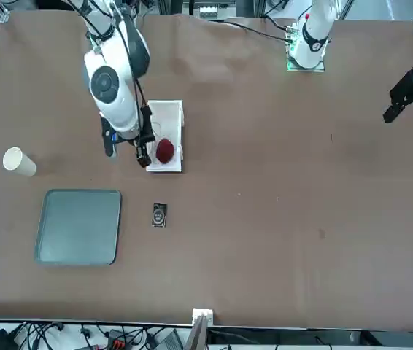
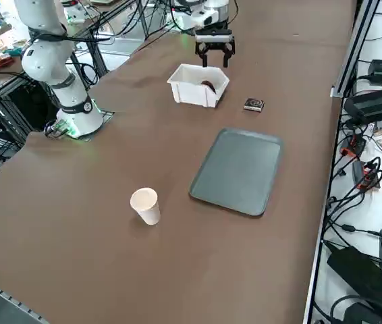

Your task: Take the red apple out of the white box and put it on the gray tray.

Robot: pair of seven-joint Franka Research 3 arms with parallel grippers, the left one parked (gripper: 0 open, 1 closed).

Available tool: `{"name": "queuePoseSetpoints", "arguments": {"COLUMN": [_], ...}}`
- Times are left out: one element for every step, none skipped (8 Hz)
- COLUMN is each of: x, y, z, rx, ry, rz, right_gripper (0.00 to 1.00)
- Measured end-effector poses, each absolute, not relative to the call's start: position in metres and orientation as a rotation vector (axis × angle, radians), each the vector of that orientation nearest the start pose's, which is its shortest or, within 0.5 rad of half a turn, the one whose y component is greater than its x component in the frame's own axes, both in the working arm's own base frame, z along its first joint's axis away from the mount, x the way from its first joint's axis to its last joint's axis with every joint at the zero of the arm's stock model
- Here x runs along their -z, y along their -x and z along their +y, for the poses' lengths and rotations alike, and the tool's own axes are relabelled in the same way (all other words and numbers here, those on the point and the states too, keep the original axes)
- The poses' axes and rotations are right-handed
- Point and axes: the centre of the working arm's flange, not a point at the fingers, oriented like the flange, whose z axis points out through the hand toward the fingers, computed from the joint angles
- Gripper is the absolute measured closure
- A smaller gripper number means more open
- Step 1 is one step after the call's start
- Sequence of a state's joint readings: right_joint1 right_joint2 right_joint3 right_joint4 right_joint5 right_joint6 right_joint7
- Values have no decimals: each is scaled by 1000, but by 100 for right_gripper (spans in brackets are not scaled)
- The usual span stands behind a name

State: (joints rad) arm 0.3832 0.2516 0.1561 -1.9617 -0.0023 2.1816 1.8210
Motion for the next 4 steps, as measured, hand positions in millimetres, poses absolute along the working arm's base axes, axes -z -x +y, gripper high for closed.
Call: {"name": "queuePoseSetpoints", "arguments": {"x": [-332,-320,-308,-296], "y": [-511,-505,-500,-494], "z": [312,313,310,308], "rx": [-76,-82,-86,-83], "ry": [2531,2538,2541,2538], "rz": [1886,1887,1889,1884], "right_gripper": [0,0,0,0]}}
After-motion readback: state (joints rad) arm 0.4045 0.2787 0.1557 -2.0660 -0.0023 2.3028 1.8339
